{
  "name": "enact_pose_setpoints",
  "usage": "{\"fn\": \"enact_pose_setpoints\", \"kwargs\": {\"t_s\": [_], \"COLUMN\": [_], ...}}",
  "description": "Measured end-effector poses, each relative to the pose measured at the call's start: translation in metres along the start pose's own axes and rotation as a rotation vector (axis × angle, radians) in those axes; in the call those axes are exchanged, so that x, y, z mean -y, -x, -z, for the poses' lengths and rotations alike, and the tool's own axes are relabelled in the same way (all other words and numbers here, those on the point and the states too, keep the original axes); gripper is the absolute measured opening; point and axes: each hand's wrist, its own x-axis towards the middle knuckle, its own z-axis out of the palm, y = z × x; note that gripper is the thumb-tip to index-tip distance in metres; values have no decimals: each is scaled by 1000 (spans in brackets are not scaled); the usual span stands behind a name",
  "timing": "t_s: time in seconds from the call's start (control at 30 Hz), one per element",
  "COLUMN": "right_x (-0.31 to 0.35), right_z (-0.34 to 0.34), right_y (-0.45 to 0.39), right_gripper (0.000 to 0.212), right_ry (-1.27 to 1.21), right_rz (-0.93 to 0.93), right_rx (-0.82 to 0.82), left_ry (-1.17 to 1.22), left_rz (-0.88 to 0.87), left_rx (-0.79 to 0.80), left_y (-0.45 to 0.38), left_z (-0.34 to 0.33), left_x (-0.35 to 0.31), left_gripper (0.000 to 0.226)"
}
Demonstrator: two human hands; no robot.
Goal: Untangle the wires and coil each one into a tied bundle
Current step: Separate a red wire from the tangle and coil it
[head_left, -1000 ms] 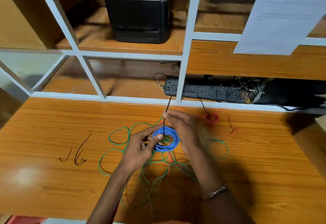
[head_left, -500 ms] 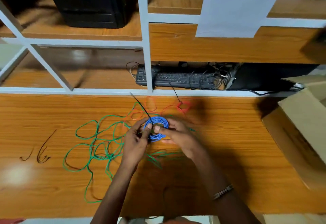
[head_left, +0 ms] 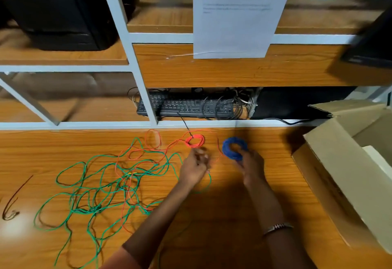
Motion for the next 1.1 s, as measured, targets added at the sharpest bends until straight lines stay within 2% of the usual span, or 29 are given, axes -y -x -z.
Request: {"fn": "enact_pose_setpoints", "kwargs": {"t_s": [0.07,0.13,0.2,0.3,0.37,0.47,0.57,0.67,0.77,0.87,0.93,1.03,1.1], "right_x": [10,16,14,6,0,-11,-20,-21,-25,-30,-33,-34,-27], "right_z": [14,22,30,38,39,30,10,-19,-44,-60,-66,-70,-78], "right_y": [-17,-33,-52,-72,-81,-89,-94,-92,-96,-100,-102,-86,-60], "right_gripper": [43,41,36,34,34,32,28,17,25,22,26,29,34], "right_ry": [-49,-41,24,126,160,211,264,290,288,323,384,571,578], "right_rz": [-3,-19,-25,-41,-60,-67,-31,16,42,41,72,191,286], "right_rx": [-56,-90,-144,-163,-154,-158,-131,-76,-78,-30,-34,-93,-31], "left_ry": [-169,-436,-679,-883,-916,-783,-422,-138,64,189,269,327,342], "left_rz": [-55,-144,-156,-153,-196,-299,-410,-343,-318,-369,-397,-394,-384], "left_rx": [63,73,89,122,96,-42,-312,-444,-557,-695,-700,-627,-582], "left_y": [-9,-16,-23,-27,-25,-20,-17,-18,-14,-4,6,26,41], "left_z": [-19,-34,-45,-50,-46,-32,-10,25,60,91,111,129,134], "left_x": [-8,-14,-14,-7,-2,-7,-20,-31,-46,-62,-68,-76,-83], "left_gripper": [20,38,46,38,33,28,9,14,16,13,10,9,6]}}
